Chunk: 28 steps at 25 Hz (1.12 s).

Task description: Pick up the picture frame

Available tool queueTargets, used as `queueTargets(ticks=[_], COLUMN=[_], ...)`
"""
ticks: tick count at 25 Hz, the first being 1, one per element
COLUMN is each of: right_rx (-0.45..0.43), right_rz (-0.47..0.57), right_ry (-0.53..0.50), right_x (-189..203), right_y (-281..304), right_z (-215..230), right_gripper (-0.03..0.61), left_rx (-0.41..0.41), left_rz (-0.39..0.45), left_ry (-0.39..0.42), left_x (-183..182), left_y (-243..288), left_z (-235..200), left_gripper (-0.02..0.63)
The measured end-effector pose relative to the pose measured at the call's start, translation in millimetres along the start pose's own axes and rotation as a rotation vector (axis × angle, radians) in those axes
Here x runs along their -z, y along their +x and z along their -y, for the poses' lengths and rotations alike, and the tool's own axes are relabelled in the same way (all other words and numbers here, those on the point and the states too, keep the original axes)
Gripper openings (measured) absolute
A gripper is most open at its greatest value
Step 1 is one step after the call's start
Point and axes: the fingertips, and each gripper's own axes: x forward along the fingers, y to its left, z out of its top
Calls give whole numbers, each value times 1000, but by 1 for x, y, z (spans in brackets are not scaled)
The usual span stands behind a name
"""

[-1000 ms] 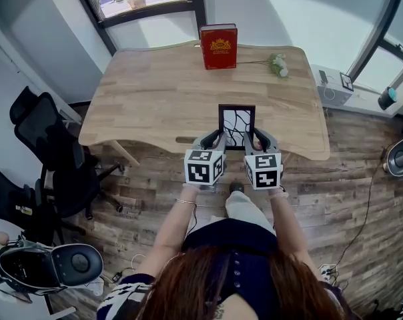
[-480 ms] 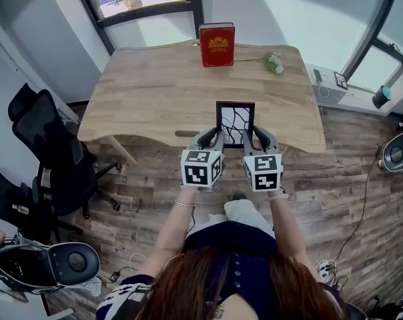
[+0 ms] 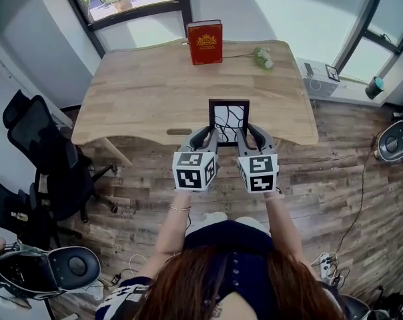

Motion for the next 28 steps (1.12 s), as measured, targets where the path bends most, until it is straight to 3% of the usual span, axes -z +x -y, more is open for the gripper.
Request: queueTargets(ticks=[28], right_rx=[7], right_rz=[92], right_ry=[-20], right_x=[-22], right_y=[-106], right_z=[48], right_gripper=[98], left_rx=[-10], left_rz=[81], left_ry=[21], left_x=[-26], left_y=[-42], left_z=[107], left_gripper=[81])
